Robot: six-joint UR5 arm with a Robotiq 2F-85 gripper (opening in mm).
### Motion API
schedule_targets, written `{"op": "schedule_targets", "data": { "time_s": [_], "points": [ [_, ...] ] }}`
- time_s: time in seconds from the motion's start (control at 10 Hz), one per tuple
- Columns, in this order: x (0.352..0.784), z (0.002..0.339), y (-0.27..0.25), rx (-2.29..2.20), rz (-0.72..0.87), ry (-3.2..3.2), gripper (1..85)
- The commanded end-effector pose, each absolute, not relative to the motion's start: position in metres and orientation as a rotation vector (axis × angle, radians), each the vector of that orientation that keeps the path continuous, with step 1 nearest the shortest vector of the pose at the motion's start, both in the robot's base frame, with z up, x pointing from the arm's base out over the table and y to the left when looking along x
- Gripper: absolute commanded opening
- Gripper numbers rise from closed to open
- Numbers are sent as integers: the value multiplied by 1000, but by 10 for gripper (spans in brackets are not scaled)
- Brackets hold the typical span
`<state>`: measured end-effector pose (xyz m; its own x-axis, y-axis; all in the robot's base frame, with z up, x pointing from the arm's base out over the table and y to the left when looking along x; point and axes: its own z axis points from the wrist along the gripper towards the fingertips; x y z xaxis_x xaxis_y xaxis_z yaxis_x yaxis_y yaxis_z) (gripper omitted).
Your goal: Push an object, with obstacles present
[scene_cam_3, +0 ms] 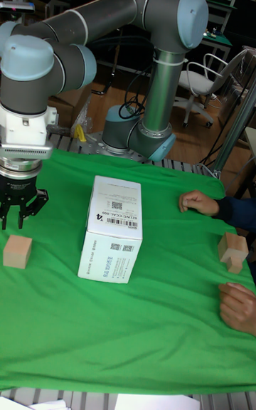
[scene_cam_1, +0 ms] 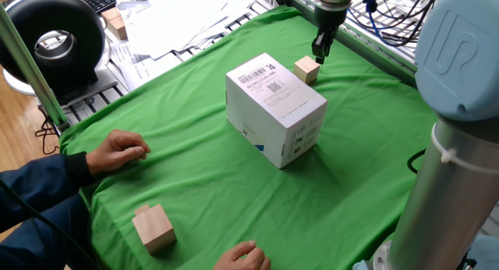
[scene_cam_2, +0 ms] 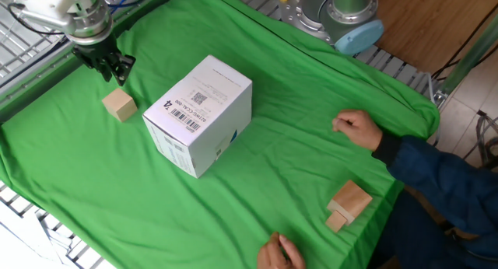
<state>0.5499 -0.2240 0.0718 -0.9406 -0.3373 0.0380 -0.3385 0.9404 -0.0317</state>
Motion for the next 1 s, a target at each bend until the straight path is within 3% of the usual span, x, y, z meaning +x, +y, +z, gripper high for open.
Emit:
{"op": "schedule_targets", "data": {
  "time_s": [0.0,0.7,0.9],
  "points": [
    [550,77,-221,490,26,-3074,347],
    [557,77,-227,447,71,-3104,353],
    [554,62,-223,442,67,-3116,353]
  ]
}}
